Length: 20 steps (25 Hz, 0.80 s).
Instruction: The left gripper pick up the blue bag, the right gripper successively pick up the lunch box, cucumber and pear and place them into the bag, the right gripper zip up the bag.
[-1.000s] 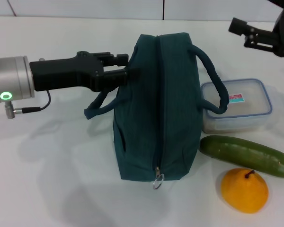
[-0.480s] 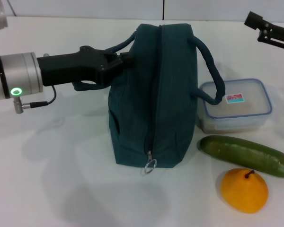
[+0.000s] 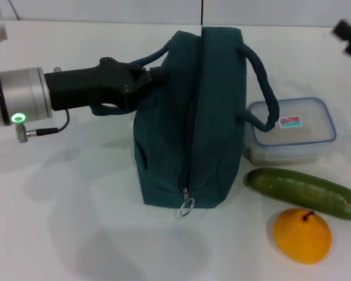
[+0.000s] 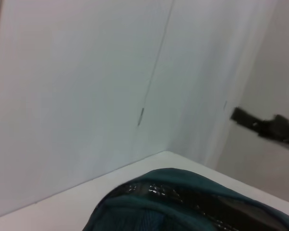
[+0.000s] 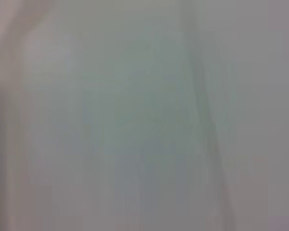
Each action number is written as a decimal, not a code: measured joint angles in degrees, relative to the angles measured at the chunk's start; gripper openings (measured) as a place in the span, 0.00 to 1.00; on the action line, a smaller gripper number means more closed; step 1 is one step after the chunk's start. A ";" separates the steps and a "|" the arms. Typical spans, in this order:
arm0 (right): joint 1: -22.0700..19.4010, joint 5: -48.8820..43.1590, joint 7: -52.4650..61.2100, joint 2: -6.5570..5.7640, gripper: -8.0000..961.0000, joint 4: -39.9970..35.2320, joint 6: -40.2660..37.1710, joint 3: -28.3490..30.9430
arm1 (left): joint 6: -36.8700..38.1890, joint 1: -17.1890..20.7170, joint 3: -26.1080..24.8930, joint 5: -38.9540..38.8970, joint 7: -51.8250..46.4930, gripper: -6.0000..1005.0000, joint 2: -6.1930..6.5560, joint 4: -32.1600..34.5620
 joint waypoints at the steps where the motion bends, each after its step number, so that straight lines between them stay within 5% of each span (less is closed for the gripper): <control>1: -0.04 3.05 0.27 0.07 0.89 3.01 -0.09 0.00 | 0.53 0.08 0.01 -0.18 0.62 0.04 0.00 -0.07; 10: -0.71 16.81 7.91 0.31 0.89 19.13 0.21 -0.04 | 2.95 0.86 1.03 -1.00 4.12 0.04 -0.04 -0.32; 20: -0.99 16.65 20.33 0.73 0.89 23.67 6.75 -0.42 | 3.07 0.38 2.01 -0.69 6.54 0.04 0.08 -0.48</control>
